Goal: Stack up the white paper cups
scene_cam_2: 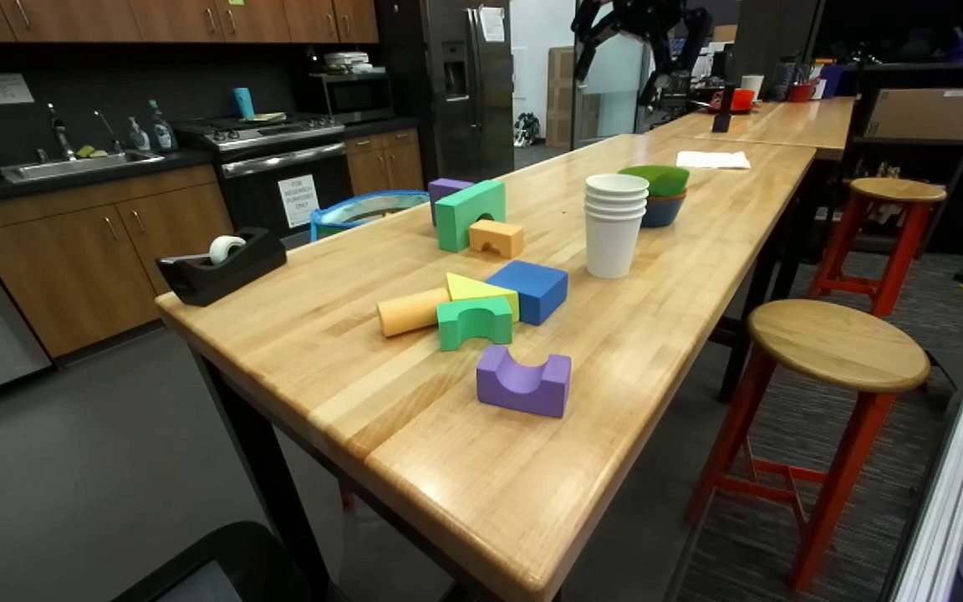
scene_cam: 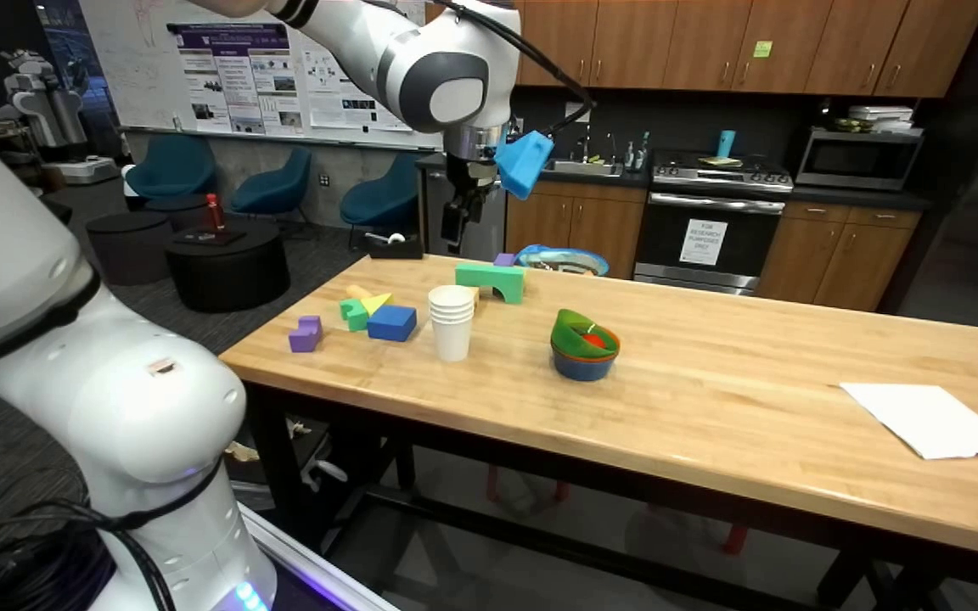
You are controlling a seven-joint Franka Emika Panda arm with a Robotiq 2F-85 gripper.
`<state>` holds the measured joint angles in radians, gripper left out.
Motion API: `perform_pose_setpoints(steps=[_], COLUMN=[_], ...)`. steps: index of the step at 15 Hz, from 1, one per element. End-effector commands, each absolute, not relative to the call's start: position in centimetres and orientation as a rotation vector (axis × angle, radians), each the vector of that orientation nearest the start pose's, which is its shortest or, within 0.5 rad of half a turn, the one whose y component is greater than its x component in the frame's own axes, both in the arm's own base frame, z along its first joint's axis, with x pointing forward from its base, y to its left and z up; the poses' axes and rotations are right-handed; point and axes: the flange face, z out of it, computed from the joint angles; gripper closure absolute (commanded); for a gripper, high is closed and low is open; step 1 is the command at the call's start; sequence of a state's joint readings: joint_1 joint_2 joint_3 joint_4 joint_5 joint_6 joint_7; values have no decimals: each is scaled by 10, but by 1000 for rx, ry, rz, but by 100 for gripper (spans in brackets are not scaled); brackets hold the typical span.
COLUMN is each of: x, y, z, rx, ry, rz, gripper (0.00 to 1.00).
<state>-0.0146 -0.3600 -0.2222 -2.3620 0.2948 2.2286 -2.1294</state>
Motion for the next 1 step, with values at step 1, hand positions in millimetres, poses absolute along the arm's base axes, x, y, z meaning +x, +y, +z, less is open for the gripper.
perform_pose_setpoints(steps=[1], x=[449], y=[-105], z=[486], rx=[1944], ry=[2307], rz=[590], gripper=[0])
